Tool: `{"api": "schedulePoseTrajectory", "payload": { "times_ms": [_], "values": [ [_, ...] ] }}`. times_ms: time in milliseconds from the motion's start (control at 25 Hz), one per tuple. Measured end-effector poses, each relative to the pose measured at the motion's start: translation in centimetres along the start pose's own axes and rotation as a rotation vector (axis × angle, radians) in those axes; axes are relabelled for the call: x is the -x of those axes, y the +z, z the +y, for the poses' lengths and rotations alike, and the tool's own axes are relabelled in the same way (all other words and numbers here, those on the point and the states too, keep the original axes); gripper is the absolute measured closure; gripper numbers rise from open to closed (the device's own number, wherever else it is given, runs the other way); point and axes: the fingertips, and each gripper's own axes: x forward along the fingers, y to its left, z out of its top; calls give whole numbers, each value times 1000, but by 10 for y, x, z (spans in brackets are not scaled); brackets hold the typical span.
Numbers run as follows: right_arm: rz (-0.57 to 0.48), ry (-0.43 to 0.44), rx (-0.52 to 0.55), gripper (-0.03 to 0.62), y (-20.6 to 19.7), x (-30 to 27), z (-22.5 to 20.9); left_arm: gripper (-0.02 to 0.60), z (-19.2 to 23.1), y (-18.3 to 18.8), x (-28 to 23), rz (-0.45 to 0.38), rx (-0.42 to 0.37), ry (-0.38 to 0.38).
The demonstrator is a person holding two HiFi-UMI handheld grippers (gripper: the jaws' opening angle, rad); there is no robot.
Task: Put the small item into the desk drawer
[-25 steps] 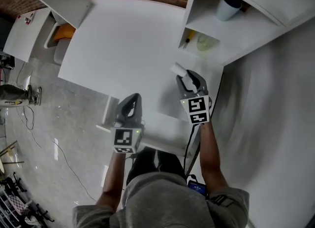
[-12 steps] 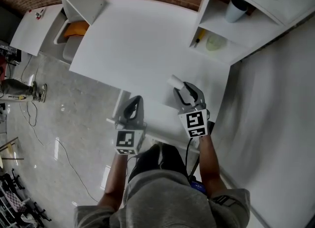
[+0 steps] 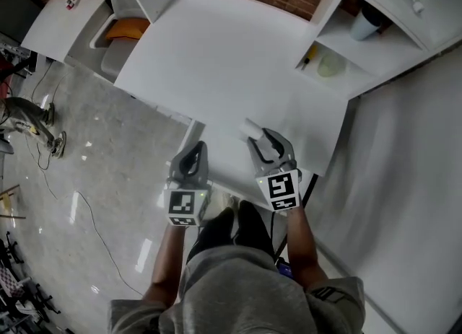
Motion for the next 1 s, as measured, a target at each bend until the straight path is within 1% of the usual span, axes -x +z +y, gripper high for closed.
{"api": "schedulePoseTrajectory", "payload": {
  "times_ms": [400,680,1000],
  "values": [
    [8,105,65,430,8,-20,71,569,47,-24,44,5,38,79],
    [22,193,77,430,21,-35,123,569,84,-27,78,14,62,145],
    [32,274,94,430,21,-56,156,569,113,-43,97,28,98,219]
  ]
}}
